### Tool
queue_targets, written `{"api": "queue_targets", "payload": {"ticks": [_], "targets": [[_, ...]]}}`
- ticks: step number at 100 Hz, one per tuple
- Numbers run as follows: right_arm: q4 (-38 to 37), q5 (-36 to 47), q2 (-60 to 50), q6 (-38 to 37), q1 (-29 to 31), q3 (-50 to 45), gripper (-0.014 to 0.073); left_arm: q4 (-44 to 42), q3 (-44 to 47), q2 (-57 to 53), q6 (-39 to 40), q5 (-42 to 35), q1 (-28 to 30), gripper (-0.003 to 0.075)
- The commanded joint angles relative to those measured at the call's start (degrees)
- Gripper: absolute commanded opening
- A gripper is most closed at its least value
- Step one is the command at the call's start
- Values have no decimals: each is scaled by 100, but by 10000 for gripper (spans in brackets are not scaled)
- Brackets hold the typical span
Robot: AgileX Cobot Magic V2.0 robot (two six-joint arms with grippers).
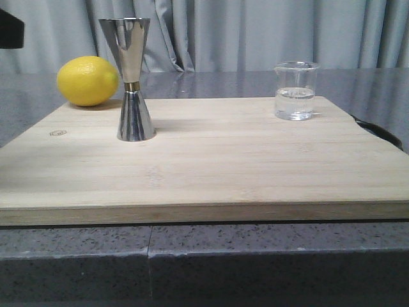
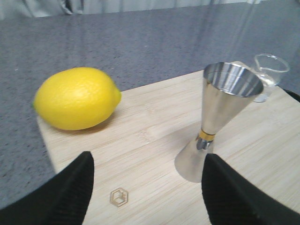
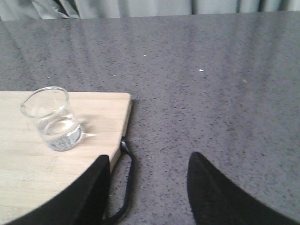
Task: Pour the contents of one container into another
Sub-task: 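Move the left gripper to the steel jigger and grasp its waist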
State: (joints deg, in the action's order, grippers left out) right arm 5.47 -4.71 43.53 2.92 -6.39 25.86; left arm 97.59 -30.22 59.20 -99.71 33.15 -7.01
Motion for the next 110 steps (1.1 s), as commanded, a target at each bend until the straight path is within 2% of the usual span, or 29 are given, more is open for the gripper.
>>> {"api": "queue_targets", "payload": {"ticks": [1, 16, 38, 50, 67, 88, 110], "targets": [[-133, 852, 184, 77, -304, 48, 341, 831, -185, 334, -850, 743, -1, 461], [-187, 1145, 466, 77, -522, 17, 341, 831, -185, 1003, -1274, 1500, -1, 461], [-187, 1399, 812, 77, -532, 17, 341, 831, -287, 1872, -1996, 2520, -1, 461], [-187, 1489, 899, 77, -532, 17, 341, 831, -484, 2165, -2328, 2768, -1, 461], [-187, 1498, 899, 77, -532, 17, 341, 831, -885, 2502, -2325, 2816, -1, 461], [-187, 1578, 899, 77, -532, 17, 341, 831, -1240, 2858, -2464, 3246, -1, 461], [-187, 1762, 899, 77, -532, 17, 341, 831, -1324, 3224, -2477, 3604, -1, 461]]}}
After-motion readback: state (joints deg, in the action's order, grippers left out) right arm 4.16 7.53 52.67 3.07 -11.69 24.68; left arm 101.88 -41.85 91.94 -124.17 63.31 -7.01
